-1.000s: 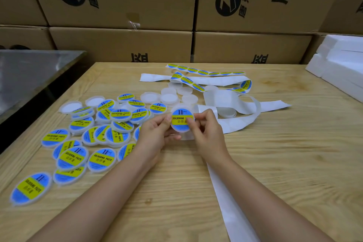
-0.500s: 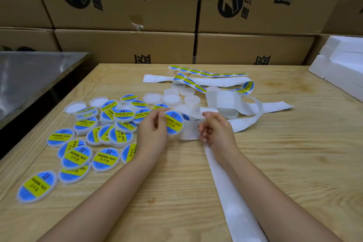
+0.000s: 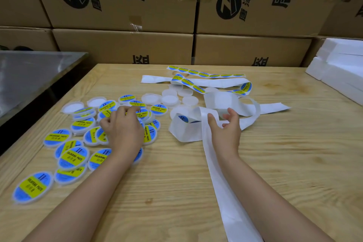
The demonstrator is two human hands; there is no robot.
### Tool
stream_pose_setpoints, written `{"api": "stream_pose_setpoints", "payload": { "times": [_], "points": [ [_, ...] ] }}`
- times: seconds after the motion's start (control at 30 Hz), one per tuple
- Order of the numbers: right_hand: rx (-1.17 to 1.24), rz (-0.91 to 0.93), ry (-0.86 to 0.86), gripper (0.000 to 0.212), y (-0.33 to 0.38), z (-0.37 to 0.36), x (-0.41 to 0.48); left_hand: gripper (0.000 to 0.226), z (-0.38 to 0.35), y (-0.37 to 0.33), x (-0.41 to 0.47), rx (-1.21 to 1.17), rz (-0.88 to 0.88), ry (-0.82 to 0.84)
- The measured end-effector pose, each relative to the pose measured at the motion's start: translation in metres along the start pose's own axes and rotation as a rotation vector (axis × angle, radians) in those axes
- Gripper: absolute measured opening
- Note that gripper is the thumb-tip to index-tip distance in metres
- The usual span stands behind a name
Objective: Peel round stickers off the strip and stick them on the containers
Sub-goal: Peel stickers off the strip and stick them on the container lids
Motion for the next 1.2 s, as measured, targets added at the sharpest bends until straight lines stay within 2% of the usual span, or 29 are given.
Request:
{"api": "stream_pose_setpoints", "payload": {
  "times": [0.1, 0.23, 0.3, 0.43, 0.53, 0.63, 0.73, 0.87, 1.0, 1.1, 1.2],
  "points": [
    [0.013, -0.021, 0.069, 0.062, -0.001, -0.006, -0.002, 0.03, 0.008, -0.01, -0.001, -0.003, -0.073, -0.025],
    [0.222, -0.023, 0.089, 0.043, 0.005, -0.004, -0.002, 0.04, 0.04, -0.061, -0.02, -0.425, -0.388, -0.1],
    [0.272, -0.013, 0.077, 0.041, 0.01, -0.002, -0.001, 0.045, 0.044, -0.089, -0.036, -0.587, -0.506, -0.013],
    [0.381, 0.017, 0.166, 0.062, 0.018, -0.009, -0.003, 0.048, 0.03, -0.122, -0.062, -0.697, -0.632, 0.184],
    [0.419, 0.037, 0.26, 0.065, 0.023, -0.018, -0.007, 0.04, 0.015, -0.118, -0.061, -0.742, -0.544, 0.265],
    [0.596, -0.013, 0.345, 0.066, 0.021, -0.028, -0.012, 0.029, -0.001, -0.104, -0.051, -1.023, -0.263, 0.434],
    [0.689, -0.027, 0.437, 0.069, 0.025, -0.035, -0.016, 0.036, -0.019, -0.092, -0.043, -1.215, 0.0, 0.571],
    [0.719, -0.075, 0.589, 0.075, 0.028, -0.047, -0.026, 0.035, -0.036, -0.091, -0.046, -1.321, 0.142, 0.731],
    [0.675, -0.099, 0.653, 0.075, 0.031, -0.052, -0.036, 0.021, -0.037, -0.09, -0.046, -1.501, 0.231, 0.718],
    [0.623, -0.064, 0.698, 0.076, 0.035, -0.054, -0.041, 0.035, -0.041, -0.073, -0.039, -1.538, 0.363, 0.604],
    [0.531, -0.016, 0.66, 0.073, 0.034, -0.051, -0.04, 0.04, -0.027, -0.07, -0.032, -1.432, 0.241, 0.509]
  ]
}}
Point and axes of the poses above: each hand's wrist, its own x-axis towards the middle knuckle, its own z-axis out of the back of the hand, y = z × x, the point moved 10 cm from there along x, towards the middle knuckle, and after that the axes turned 12 degrees about x, right-handed, at the moved point
